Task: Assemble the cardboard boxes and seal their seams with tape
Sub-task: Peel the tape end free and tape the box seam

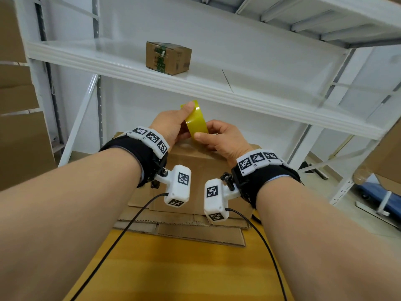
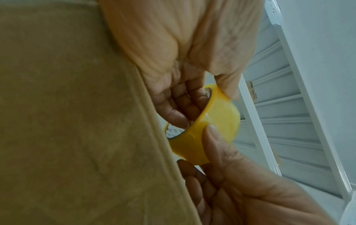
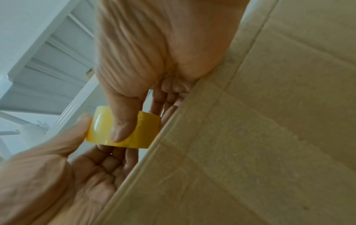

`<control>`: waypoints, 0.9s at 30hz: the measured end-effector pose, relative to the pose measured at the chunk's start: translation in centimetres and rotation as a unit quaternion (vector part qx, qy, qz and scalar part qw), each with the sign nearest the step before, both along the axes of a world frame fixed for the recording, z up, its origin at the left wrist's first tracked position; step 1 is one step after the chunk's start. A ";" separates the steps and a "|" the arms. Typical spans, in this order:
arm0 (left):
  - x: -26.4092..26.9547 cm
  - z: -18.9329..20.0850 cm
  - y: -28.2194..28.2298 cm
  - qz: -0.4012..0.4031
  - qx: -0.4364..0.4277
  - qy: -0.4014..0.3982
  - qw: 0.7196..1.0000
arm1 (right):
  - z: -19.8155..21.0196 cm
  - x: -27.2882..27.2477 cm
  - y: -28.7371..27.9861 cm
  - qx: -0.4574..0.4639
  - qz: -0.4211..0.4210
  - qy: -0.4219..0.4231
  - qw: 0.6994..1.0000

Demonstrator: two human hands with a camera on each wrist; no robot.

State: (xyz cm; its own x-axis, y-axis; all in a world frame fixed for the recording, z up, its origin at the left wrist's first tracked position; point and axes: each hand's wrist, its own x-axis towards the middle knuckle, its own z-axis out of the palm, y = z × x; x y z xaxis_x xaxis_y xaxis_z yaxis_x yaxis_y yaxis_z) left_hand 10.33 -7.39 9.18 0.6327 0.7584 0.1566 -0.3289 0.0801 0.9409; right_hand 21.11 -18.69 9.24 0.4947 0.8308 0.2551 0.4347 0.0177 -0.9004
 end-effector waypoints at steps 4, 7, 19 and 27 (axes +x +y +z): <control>-0.1 0.0 -0.4 0.003 0.024 0.005 1.000 | -0.2 0.2 0.0 0.006 -0.009 -0.007 1.000; -0.2 0.0 -0.6 -0.007 0.024 0.002 1.000 | -0.2 0.2 -0.1 0.000 -0.003 -0.007 1.000; -0.6 0.3 -0.7 -0.050 0.043 0.028 0.997 | -0.4 0.4 0.3 -0.004 0.001 -0.028 1.000; -0.3 -0.1 0.1 -0.040 -0.019 -0.020 0.999 | -0.5 0.0 0.5 0.035 -0.010 0.015 0.999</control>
State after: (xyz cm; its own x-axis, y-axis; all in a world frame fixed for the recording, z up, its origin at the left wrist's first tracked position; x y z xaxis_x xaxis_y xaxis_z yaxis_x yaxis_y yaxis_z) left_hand 10.06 -7.30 9.07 0.6854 0.7117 0.1540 -0.3564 0.1435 0.9233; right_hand 21.13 -18.19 8.79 0.5202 0.8011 0.2961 0.4078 0.0716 -0.9103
